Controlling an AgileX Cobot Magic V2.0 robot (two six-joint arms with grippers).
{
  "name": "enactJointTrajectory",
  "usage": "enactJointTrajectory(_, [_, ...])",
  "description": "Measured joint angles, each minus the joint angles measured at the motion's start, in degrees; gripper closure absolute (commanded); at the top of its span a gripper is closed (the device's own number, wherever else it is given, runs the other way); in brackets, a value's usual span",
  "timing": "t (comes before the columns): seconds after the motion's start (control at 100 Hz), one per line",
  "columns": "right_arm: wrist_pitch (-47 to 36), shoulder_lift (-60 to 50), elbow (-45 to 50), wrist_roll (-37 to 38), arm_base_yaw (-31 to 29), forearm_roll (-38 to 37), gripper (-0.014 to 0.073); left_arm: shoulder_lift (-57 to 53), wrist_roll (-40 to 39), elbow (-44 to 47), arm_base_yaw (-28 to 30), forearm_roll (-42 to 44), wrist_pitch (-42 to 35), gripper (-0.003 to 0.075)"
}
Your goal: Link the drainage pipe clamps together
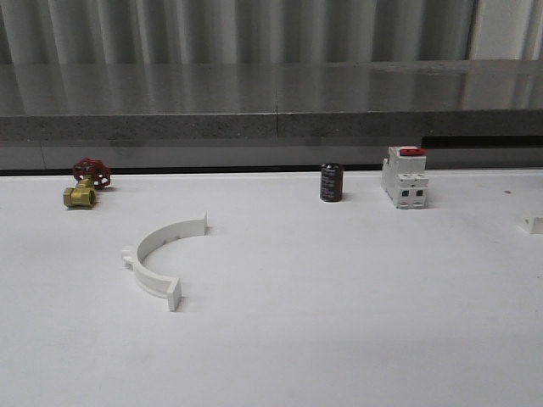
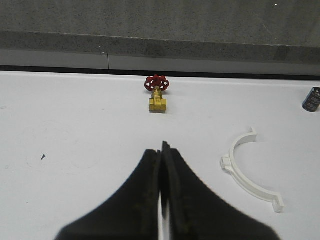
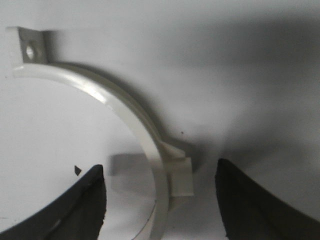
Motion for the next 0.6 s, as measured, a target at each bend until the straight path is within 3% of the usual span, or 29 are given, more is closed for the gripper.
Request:
enactJointTrajectory(0.12, [-0.52,0.64,-0.09,-0.52,0.00,0.10,0.0218,0.00,0.00,0.00,0.00,0.00,0.00,0.0741])
enactJointTrajectory(0.38, [-0.91,1.02,-0.49,-0.71,0.00,0.10,0.0610,0.00,0.05,0.00,0.00,0.00,0.00,0.0741])
enactJointTrajectory(0.46, [-0.78,1.02,-0.60,-0.71,0.00,0.10,0.0661,0.00,0.05,0.00,0.00,0.00,0.00,0.0741])
enactJointTrajectory(0.6, [1.46,1.02,-0.68,-0.71,0.00,0.73,0.0659,0.00,0.14,0.00,0.00,0.04,0.00,0.0741])
